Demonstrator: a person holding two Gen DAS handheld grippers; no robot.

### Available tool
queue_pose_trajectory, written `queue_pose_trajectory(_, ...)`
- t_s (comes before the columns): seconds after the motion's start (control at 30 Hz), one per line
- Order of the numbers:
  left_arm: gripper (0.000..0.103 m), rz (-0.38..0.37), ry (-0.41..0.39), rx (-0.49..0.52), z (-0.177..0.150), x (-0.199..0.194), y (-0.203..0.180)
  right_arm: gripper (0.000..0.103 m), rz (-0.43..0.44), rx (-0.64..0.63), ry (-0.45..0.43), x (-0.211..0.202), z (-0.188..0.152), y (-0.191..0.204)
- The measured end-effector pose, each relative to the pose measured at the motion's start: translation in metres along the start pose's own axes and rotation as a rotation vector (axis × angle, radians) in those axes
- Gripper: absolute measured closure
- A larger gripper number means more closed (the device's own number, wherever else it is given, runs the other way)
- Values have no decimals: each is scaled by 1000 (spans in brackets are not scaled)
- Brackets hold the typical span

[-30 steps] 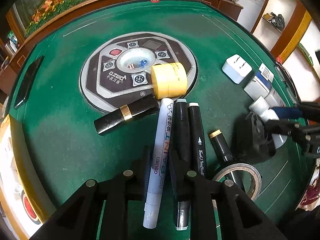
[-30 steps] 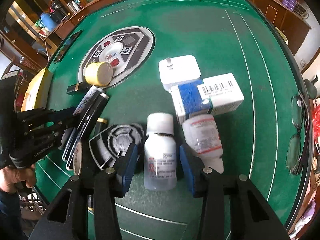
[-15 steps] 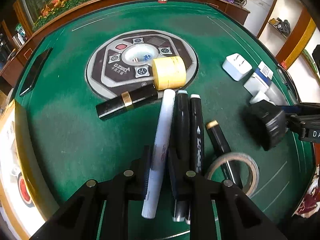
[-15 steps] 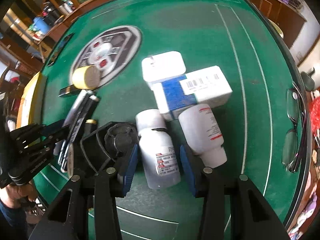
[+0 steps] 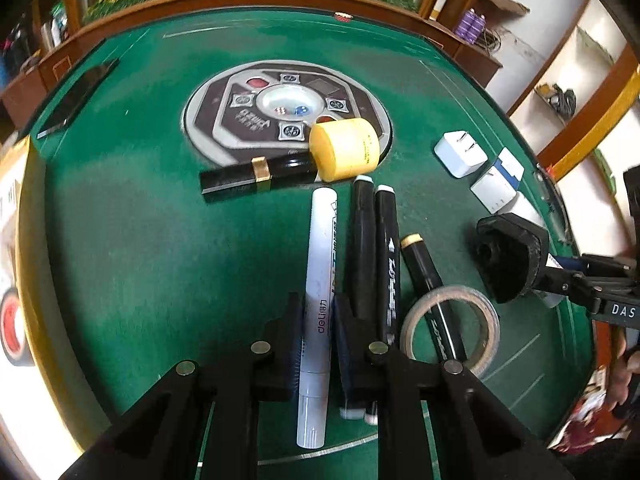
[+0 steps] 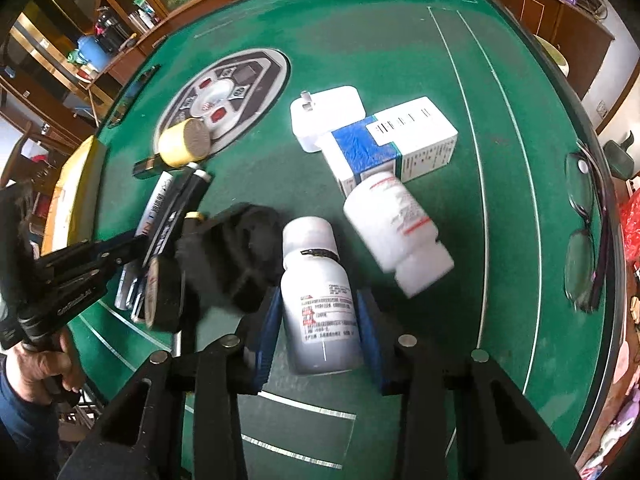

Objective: Organize rigid objects
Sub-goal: 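Grasp white marker with left tool while right tool grasps white bottle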

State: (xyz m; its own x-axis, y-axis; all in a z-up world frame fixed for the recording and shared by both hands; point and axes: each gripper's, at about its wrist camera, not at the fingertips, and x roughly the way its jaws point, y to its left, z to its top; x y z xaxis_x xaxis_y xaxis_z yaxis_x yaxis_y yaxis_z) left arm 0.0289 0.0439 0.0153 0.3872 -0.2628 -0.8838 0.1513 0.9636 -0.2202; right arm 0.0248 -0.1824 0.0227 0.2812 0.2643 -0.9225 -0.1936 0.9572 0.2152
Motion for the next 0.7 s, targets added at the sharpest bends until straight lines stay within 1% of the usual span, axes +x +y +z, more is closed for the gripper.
queue_pose_trajectory(0.17,89,-30,-25,-30,-7,-14,2,68,28,14,-31,-16,-9,1)
queue_pose_trajectory(0.37,89,-58,-66,-47,-12,-35,3,68,56,1,-81,-28,-8,13)
queue_pose_trajectory(0.53,89,-72,-109,-72,-15,-56,9,68,142,-31,-131,-38,-4,34)
queue_pose_trajectory(0.63,89,-68,-131,-85,-18,-69,16,68,188,-68,-142,-43,-1,51)
queue_pose_trajectory(0.7,89,-64,-147,-101,-20,-78,23,68,213,-81,-135,-43,0,61)
